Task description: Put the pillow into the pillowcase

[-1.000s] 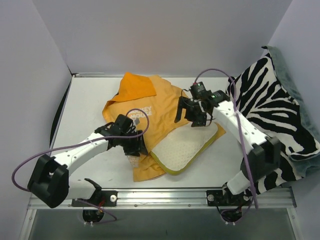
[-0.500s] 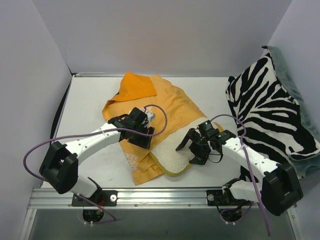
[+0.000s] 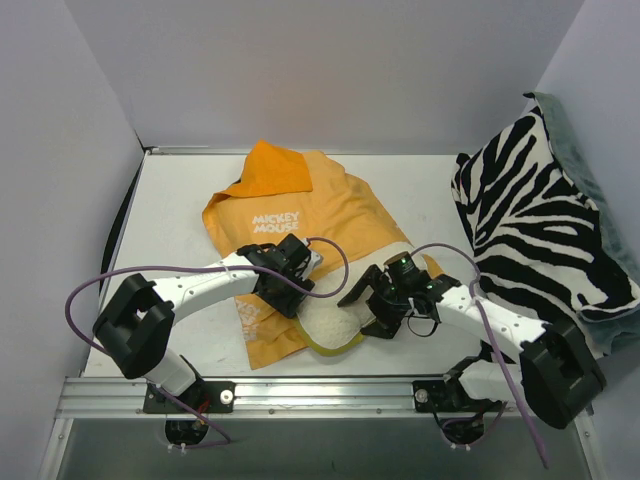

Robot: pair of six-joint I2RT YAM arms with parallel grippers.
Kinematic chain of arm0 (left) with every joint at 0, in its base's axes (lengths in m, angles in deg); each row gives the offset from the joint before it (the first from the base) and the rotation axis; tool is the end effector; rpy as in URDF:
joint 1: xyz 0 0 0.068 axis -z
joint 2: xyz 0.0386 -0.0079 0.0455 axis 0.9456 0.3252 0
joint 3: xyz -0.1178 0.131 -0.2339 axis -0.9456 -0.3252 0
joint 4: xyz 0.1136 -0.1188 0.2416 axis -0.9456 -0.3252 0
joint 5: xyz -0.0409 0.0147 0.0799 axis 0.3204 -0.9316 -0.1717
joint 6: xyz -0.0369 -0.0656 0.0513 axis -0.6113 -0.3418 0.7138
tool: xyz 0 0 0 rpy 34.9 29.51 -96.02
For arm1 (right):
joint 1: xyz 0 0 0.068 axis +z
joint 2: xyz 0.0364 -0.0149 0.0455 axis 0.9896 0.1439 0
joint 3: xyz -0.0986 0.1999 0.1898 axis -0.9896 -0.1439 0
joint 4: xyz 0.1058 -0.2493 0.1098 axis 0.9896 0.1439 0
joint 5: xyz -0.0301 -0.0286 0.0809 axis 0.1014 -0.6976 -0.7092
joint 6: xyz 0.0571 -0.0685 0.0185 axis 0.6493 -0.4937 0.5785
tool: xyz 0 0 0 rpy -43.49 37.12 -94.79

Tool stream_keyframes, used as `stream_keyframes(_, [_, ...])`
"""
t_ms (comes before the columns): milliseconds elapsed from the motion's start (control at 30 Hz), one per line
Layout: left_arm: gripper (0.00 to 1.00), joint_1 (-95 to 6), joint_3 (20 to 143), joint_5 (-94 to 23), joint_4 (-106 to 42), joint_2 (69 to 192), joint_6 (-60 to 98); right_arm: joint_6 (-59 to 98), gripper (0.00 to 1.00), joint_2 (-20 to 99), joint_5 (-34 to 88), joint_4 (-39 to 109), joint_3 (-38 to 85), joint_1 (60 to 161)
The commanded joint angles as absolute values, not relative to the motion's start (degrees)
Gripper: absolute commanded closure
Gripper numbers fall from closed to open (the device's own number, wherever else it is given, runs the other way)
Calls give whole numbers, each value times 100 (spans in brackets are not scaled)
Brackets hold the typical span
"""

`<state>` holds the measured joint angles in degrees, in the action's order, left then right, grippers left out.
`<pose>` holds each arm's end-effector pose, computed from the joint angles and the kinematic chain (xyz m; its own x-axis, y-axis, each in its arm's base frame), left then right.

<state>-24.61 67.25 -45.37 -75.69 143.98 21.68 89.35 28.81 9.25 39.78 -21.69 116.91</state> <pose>0.2297 -0.2375 0.1600 -0.7591 0.5751 -0.3049 0.6081 0.7936 -0.0171 0.2090 0.1905 0.1445 -0.8811 0.4524 0.1379 0.3898 0.5293 0.7536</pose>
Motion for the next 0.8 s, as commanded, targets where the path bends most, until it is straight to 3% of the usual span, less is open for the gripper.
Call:
stream_keyframes(0, [34,-2444,6717,-4726,-7621,14324,2172,8511,1,2128,1181,5733,-1697,11618])
stream_keyframes(100, [35,-2409,6796,-4498,-7428,14306,2084,8423,0,1504,1305,6580,-1600,11565])
stream_keyframes(267, [36,-2207,7348,-4357,-7190,14771,1820,8633,0,949,1375,6759,-2178,11714])
stream_keyframes(433, [36,-2040,7560,-4164,-6962,15070,1636,8783,0,1817,1762,5017,-2777,12065])
stream_keyframes(567, [35,-1926,7579,-4154,-6944,14983,1618,8687,2,2915,2166,4079,-2541,12127])
stream_keyframes(700, [31,-1917,7201,-4522,-7111,14448,1582,8730,21,2866,2412,3710,-2365,12128])
stream_keyframes(733, [29,-1925,7113,-4672,-7155,14255,1617,8748,33,2787,2500,3718,-2347,12119])
stream_keyframes(767, [29,-1934,6947,-5021,-7251,14201,1635,8774,40,2603,2579,3762,-2347,12119])
